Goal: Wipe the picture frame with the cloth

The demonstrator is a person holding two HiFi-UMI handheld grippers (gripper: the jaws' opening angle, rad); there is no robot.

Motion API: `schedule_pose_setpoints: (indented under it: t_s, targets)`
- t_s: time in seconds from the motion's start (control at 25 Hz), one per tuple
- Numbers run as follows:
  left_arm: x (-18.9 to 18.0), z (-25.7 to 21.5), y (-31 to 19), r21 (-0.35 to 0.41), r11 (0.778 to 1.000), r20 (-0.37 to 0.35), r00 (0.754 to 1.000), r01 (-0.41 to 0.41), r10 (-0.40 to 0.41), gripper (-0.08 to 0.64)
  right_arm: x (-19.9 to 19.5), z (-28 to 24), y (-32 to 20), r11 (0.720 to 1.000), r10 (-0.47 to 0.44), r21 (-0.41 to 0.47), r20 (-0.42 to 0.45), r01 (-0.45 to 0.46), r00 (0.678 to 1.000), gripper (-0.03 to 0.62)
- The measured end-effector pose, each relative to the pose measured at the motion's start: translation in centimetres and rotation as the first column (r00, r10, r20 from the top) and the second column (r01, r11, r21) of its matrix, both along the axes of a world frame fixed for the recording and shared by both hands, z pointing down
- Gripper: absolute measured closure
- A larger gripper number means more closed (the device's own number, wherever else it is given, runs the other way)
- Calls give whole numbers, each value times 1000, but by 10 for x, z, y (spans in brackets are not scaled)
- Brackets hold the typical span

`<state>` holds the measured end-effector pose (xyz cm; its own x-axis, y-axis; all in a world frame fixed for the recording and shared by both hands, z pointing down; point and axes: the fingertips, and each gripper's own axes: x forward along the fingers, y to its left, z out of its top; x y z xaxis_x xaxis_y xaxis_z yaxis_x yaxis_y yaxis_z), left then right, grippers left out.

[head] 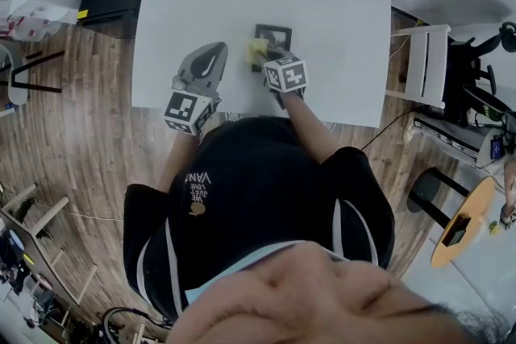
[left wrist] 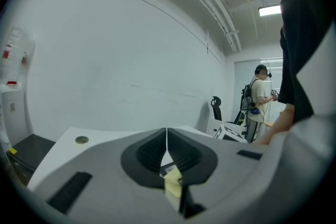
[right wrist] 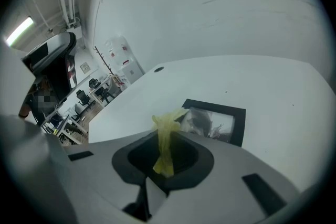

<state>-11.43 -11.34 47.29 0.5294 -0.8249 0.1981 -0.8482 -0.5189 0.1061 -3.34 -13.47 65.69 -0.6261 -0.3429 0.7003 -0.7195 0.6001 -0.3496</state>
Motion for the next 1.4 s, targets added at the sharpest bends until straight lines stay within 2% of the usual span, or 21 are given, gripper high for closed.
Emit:
schedule_pose_setpoints:
  t_s: [0.4, 1.4]
  targets:
    - [9, 0, -4, 4, 1000, -7, 1000, -30, 30, 543, 18, 1, 0, 1000, 28, 7, -23, -28, 999, 548]
    - [57, 6, -16, -7, 986, -14, 986, -168, 168, 543, 105, -1, -2, 983, 185, 34, -93, -183, 978, 548]
